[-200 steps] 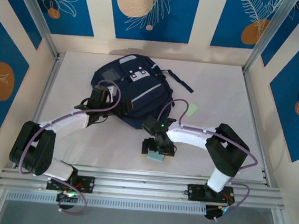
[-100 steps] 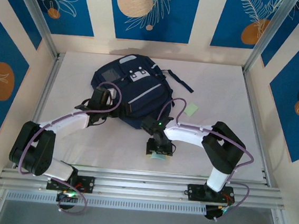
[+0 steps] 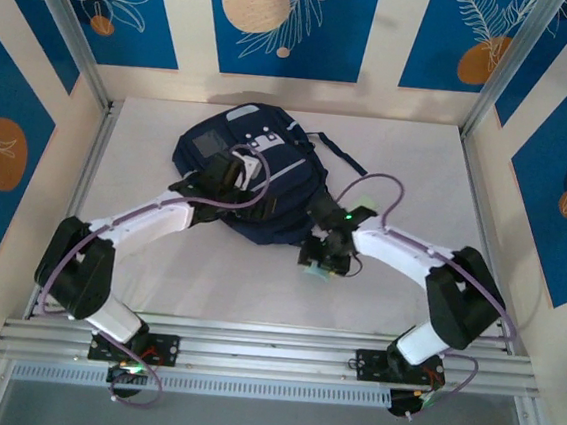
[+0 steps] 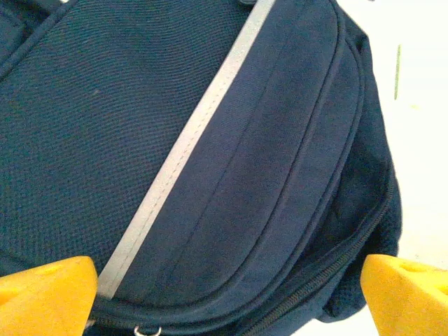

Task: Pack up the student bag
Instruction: Pick up the loose stationery from the bottom-center of the table, then open the student bag at the top-center of the table.

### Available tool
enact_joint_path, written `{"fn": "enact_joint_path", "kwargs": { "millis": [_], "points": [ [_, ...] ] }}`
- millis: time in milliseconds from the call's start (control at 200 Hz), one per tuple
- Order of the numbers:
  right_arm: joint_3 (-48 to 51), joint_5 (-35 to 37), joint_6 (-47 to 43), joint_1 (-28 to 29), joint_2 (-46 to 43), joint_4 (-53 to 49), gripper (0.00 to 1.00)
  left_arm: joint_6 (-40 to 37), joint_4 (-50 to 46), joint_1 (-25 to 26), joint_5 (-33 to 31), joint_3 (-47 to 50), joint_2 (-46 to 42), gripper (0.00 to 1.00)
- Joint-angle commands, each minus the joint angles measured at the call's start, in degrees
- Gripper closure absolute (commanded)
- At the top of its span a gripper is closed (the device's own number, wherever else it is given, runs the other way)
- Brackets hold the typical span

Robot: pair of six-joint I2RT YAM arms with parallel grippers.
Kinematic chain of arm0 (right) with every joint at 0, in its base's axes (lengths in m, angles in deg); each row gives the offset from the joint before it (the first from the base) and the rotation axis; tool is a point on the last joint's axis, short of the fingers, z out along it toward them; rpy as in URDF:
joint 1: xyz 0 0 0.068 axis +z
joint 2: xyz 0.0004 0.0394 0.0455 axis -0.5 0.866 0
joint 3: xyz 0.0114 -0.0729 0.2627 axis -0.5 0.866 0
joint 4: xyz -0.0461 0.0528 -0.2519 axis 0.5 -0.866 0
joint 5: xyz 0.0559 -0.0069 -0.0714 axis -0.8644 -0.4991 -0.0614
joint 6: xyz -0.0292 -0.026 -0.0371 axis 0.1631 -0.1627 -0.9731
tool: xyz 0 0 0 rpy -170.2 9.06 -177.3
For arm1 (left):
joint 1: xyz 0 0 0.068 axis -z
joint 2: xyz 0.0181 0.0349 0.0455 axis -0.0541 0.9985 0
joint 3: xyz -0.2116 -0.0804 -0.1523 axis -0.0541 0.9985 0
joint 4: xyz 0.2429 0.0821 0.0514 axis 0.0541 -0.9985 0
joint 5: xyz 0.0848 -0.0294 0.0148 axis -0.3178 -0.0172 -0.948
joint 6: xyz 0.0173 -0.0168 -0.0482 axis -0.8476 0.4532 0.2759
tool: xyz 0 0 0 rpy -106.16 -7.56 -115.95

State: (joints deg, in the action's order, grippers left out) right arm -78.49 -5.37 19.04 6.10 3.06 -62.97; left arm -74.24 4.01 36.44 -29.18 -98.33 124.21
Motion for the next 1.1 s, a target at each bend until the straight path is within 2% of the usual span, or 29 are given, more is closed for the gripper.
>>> {"fn": "enact_joint_path", "kwargs": {
  "millis": [0,215,375,510,570,645,680,705,775,940,1095],
  "points": [
    [0.31,-3.04,-6.53,-6.74,-2.4,-0.41,0.37,-8.58,-4.73,2.6,-3.75,-5.05,3.72,0.04],
    [-1.93,-6.12,-11.51,-17.29,-2.92,1.86,0.37,-13.08,-7.01,3.66,-6.03,-13.36,12.04,0.06],
    [-1.89,-7.72,-12.35,-20.21,-3.51,3.14,0.41,-15.96,-7.19,3.55,-8.29,-17.97,17.39,0.17],
    [-1.1,-8.43,-12.27,-21.02,-4.65,3.84,0.44,-18.5,-8.81,3.1,-10.93,-21.87,22.37,0.38],
    [-0.66,-8.37,-12.27,-21.2,-5.42,4.09,0.44,-18.45,-10.22,2.78,-10.88,-23.53,24.01,0.57],
    [-0.46,-8.43,-12.33,-21.58,-6.11,4.11,0.45,-18.14,-10.94,2.42,-8.96,-24.48,24.69,0.74],
    [-0.55,-8.41,-12.35,-21.75,-6.38,4.07,0.45,-17.65,-10.93,2.38,-8.8,-24.57,24.62,0.92],
    [-0.7,-8.45,-12.44,-21.83,-6.5,4.03,0.45,-17.21,-11.09,2.27,-8.53,-24.59,24.43,1.0],
    [-1.35,-9.05,-12.68,-21.99,-6.53,4.03,0.46,-15.32,-11.99,1.55,-6.12,-24.77,23.17,1.0],
    [-4.69,-11.16,-12.52,-21.69,-4.69,5.09,0.46,-8.36,-13.54,-2.02,5.56,-24.81,17.51,1.0],
    [-9.73,-13.93,-11.25,-19.68,-0.26,7.68,0.46,-2.93,-12.98,-5.25,13.7,-25.11,13.93,1.0]
  ]
}}
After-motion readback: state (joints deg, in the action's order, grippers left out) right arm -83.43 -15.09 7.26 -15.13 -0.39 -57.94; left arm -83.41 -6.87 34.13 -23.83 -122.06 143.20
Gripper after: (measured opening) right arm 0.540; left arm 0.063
